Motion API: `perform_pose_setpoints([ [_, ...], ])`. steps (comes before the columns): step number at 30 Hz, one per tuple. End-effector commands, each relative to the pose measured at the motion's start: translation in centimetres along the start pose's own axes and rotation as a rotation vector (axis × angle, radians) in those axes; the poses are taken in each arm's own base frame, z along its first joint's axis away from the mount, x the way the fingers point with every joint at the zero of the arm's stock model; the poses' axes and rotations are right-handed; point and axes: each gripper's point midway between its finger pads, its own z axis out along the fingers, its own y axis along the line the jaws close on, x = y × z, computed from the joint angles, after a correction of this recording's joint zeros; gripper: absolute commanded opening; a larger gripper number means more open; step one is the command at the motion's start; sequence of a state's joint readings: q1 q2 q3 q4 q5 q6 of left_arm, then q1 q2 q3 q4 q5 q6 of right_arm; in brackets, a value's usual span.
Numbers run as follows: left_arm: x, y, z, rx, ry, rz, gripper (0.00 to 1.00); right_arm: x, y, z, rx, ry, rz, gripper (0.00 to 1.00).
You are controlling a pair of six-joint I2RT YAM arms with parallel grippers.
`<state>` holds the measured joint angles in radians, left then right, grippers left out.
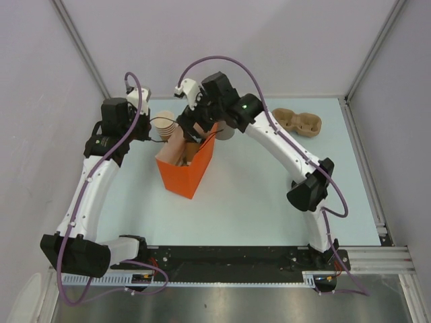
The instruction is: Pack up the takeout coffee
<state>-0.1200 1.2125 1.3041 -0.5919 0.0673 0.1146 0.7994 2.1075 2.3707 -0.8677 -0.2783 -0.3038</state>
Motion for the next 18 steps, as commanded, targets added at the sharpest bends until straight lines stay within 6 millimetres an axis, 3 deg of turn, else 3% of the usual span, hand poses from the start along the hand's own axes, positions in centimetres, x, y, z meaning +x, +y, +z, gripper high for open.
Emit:
perform_pose_setpoints([
  [1,-1.1,-0.6,-0.9,0.040,-0.027,0.019,0.09,-7.2,0.7,-6.7,0.043,-0.211,-0.082,1.00],
  [6,-1.0,-0.8,-1.0,0.054,-0.023,0.021,0.09,-9.8,1.2,-11.8,0.088,-0.295,-0.135,1.00],
  [11,-1.1,-1.0,-1.0,0.060,-0.023,0.026,0.13,-11.0,1.4,-16.2,0.133,-0.343,-0.182,1.00],
  [15,-1.4,-0.8,-1.2,0.054,-0.026,0.032,0.15,-9.8,2.6,-18.6,0.110,-0.320,-0.264,0.98],
  [18,-1.7,-0.8,-1.3,0.053,-0.032,0.032,0.16,-7.3,3.5,-19.8,0.060,-0.269,-0.320,0.96],
])
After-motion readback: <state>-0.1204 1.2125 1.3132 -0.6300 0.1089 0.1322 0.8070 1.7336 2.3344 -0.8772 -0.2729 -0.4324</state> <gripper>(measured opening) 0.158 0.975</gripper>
